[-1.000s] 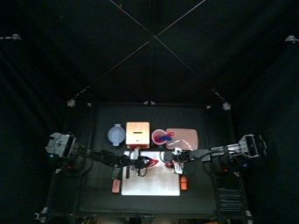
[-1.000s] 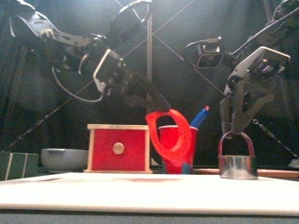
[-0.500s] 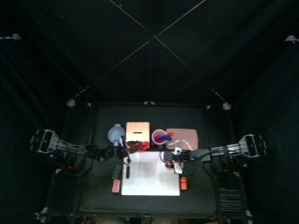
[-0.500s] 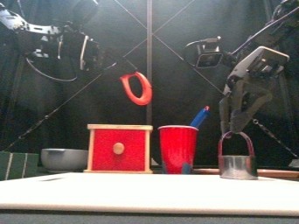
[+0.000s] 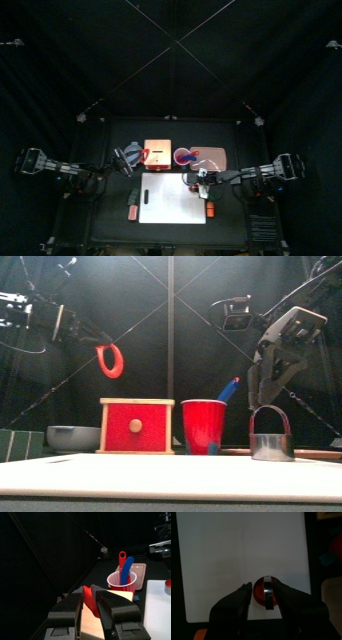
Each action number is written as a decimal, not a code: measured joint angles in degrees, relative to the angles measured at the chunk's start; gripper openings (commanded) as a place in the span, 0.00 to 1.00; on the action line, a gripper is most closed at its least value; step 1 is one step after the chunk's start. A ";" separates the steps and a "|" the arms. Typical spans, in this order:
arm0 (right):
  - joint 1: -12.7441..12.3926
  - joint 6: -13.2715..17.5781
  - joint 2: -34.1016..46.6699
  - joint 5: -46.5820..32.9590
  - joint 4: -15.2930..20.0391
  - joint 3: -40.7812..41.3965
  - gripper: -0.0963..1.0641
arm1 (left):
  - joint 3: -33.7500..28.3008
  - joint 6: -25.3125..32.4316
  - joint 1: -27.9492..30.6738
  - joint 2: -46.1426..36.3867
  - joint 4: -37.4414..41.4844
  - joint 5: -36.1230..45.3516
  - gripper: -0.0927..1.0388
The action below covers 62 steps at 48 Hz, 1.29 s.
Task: Get the cutter from the drawer then cut the dough then place the extra dough in the bowl
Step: Place the extra dough in the bowl
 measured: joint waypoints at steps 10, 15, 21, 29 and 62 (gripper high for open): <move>0.00 0.00 0.09 -0.09 0.00 -0.62 0.74 | 3.69 -0.09 3.96 -2.81 -1.85 0.62 0.66; 0.00 0.00 0.09 -0.09 0.09 -0.70 0.74 | 3.78 0.53 5.80 -2.29 -1.76 3.25 0.68; 0.00 0.00 0.09 -0.09 0.00 -0.79 0.74 | 3.69 0.53 9.14 -0.44 -0.70 8.35 0.72; 0.09 0.00 0.09 -0.09 0.00 -0.88 0.74 | 3.69 -0.26 15.73 1.76 0.00 12.39 0.81; 0.09 -0.35 -1.93 -16.52 -2.55 -3.25 0.74 | -1.67 -11.25 2.90 1.67 10.72 14.85 0.85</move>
